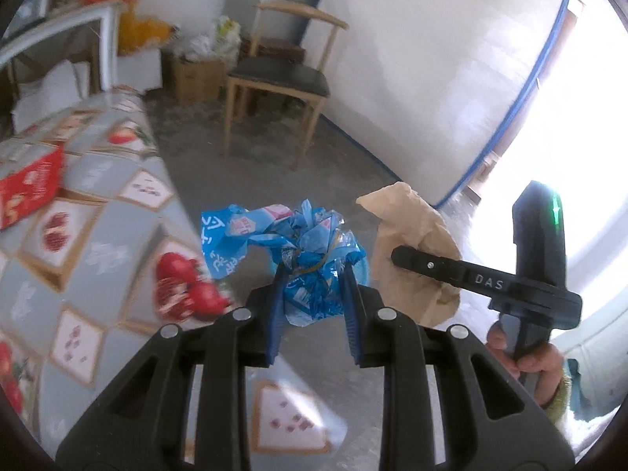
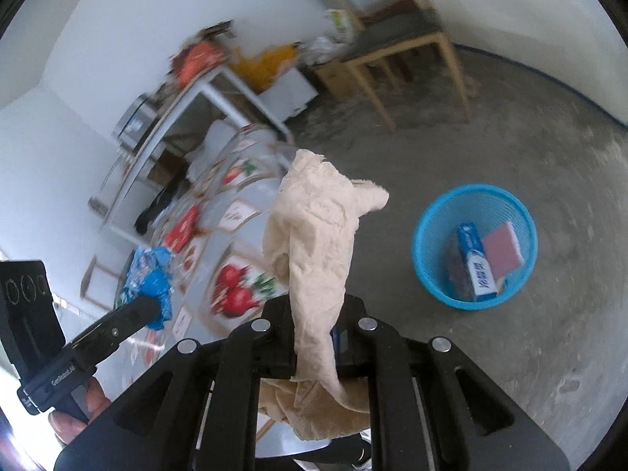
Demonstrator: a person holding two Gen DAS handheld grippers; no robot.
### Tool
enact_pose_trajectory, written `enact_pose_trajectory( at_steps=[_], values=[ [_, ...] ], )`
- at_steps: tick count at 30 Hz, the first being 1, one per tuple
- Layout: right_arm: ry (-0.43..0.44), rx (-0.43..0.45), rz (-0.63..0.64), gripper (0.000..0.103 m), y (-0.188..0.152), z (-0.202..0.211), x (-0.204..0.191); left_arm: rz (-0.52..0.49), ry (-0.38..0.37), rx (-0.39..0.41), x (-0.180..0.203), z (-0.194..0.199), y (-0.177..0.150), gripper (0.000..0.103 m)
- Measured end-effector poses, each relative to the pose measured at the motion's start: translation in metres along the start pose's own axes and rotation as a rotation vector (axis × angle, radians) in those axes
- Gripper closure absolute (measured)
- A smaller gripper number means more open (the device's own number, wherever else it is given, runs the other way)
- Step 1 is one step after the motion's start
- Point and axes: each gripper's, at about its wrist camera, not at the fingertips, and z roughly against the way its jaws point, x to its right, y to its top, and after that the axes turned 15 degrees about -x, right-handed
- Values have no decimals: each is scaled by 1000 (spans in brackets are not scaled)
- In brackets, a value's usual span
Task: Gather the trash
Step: 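Carry the blue wrapper and beige cloth over the blue wastebasket with both grippers, then open both grippers to drop the wrapper and cloth into the wastebasket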
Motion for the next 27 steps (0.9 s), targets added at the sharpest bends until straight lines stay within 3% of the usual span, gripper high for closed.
enact_pose_trajectory(
  at_steps=[8, 15, 17, 19, 22, 24, 27],
  values=[
    [46, -57, -192, 91, 32, -27, 81, -26, -104, -205, 8, -86, 55, 78],
    [-17, -106, -288, 88, 69, -83, 142, -36, -56, -357, 16, -172, 86, 78],
    [-24, -105, -281, 82, 82, -95, 154, -20, -37, -378, 14, -194, 97, 77],
    [-35, -107, -309, 57, 98, -110, 170, 5, -37, -375, 11, -212, 110, 68],
    [-58, -121, -318, 44, 115, -127, 187, 51, -31, -376, 6, -235, 125, 55],
    [-129, -151, -331, 39, 122, -142, 197, 67, -30, -373, 4, -240, 130, 47],
    [-167, -178, -348, 39, 122, -154, 204, 66, -37, -372, 3, -240, 129, 45]
  ],
)
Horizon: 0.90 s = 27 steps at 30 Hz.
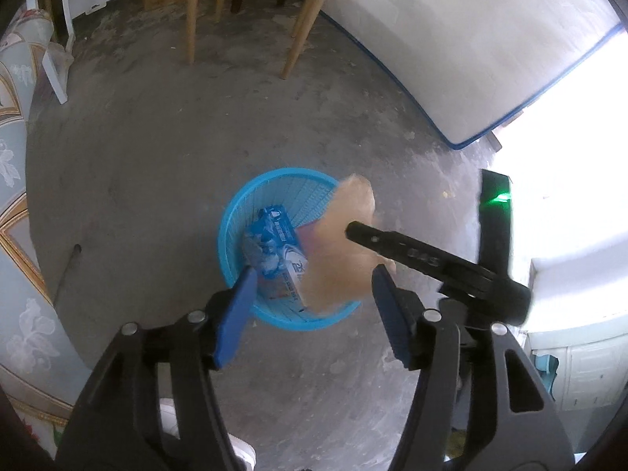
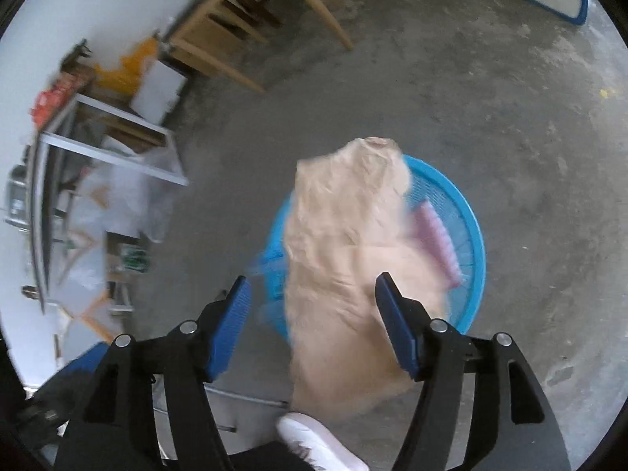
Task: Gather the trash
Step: 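Open both grippers to drop the wrapper and cloth into the wastebasket, then move both tools back to the table toward the green bottle and red bag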
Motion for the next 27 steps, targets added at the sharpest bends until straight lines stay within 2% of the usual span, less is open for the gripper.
enact_pose_trajectory(
  at_steps=[6, 14, 20, 23, 27],
  values=[
    [3, 18, -3, 39, -10, 0, 4, -27, 3, 36, -6, 19, -20, 43],
    [2, 49, 45, 39, -42, 28, 5, -48, -2, 127, -8, 70, -59, 40],
    [16, 65, 102, 39, -72, 55, -8, -69, -14, 241, -18, 119, -115, 32],
    [32, 73, 147, 38, -87, 71, -21, -41, -7, 296, -32, 139, -146, 30],
    [50, 93, 217, 31, -101, 97, -51, 14, 13, 374, -55, 162, -189, 29]
  ],
)
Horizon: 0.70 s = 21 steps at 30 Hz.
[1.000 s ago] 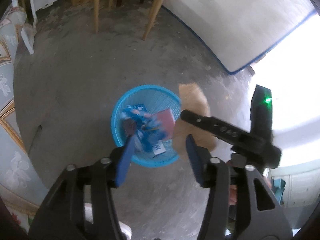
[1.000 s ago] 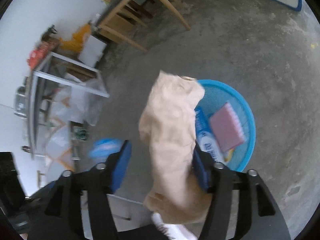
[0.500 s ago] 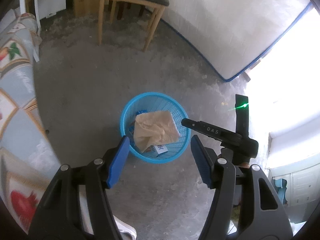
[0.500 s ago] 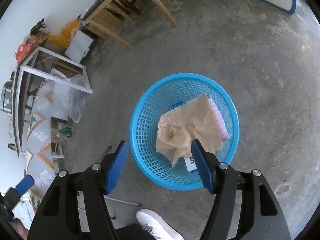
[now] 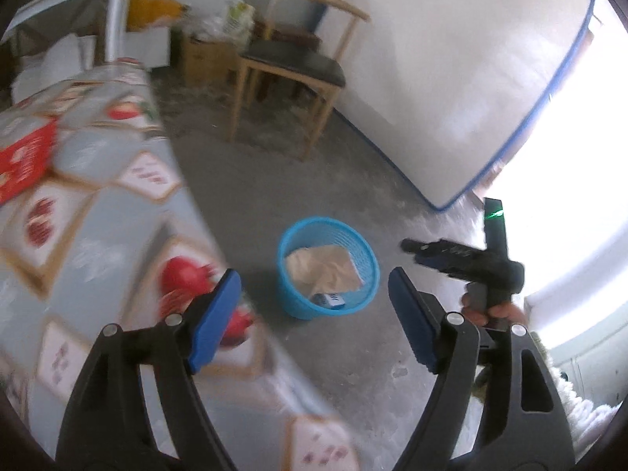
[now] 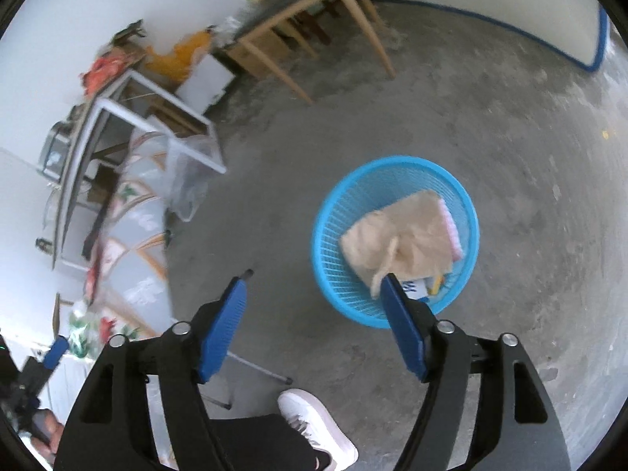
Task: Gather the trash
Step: 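Move both tools back to the table toward the green bottle and red bag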
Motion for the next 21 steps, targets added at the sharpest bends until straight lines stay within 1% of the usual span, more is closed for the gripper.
enact_pose_trajectory(
  at_steps=[2, 4, 8, 9, 14, 15, 18, 21],
  values=[
    [18, 9, 35, 31, 0, 11, -20, 22, 19, 34, -13, 18, -18, 28],
    [44, 23, 85, 31, 0, 22, -48, 42, 36, 60, -25, 32, -31, 27],
    [85, 26, 173, 29, -7, 32, -101, 95, 64, 102, -53, 59, -63, 26],
    [93, 17, 206, 28, -10, 31, -120, 113, 72, 110, -60, 65, -71, 26],
    [105, -30, 337, 27, -27, 23, -188, 209, 96, 163, -97, 94, -110, 26],
    [110, -44, 369, 27, -32, 20, -206, 221, 101, 175, -102, 100, -116, 26],
    [112, -78, 437, 27, -44, 10, -241, 254, 126, 220, -115, 120, -132, 25],
    [107, -112, 506, 27, -55, -2, -279, 302, 144, 266, -136, 139, -149, 25]
  ],
)
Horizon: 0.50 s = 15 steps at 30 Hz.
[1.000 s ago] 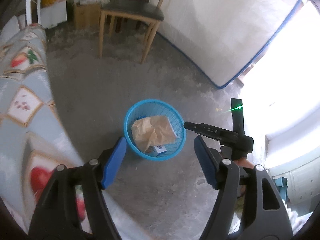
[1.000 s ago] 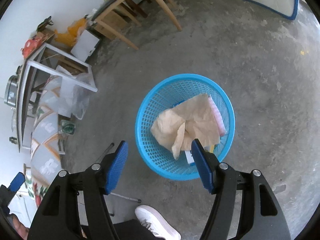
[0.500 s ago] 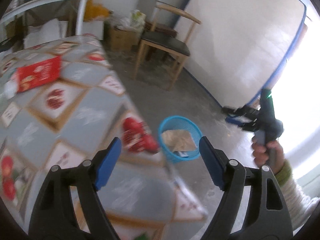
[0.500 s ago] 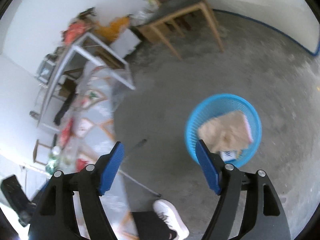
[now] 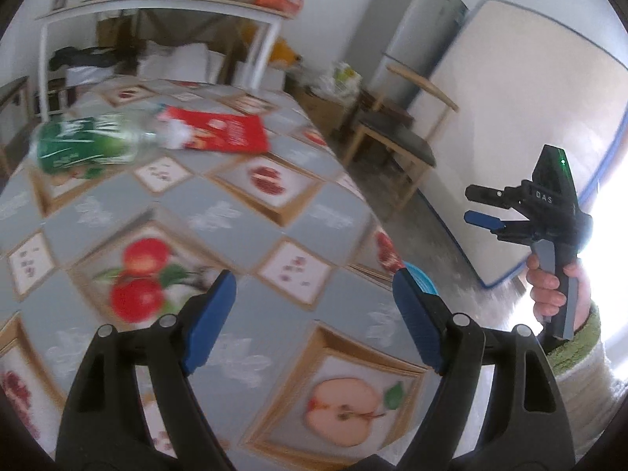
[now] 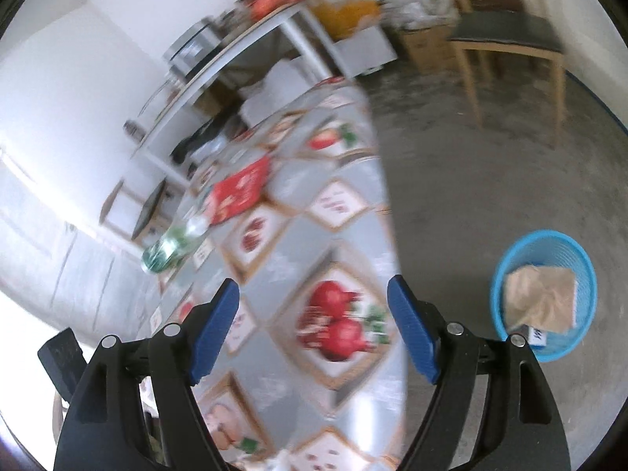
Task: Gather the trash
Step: 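Move both tools back to the table toward the green bottle and red bag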
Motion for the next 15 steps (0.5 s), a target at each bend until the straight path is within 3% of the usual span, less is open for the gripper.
enact_pose_trajectory(
  at_steps=[7, 15],
  values=[
    [27, -71, 98, 27, 19, -39, -73, 99, 11, 77, -48, 28, -7, 25],
    [7, -163, 112, 27, 35, -96, -108, 150, 35, 130, -92, 44, -1, 25]
  ],
)
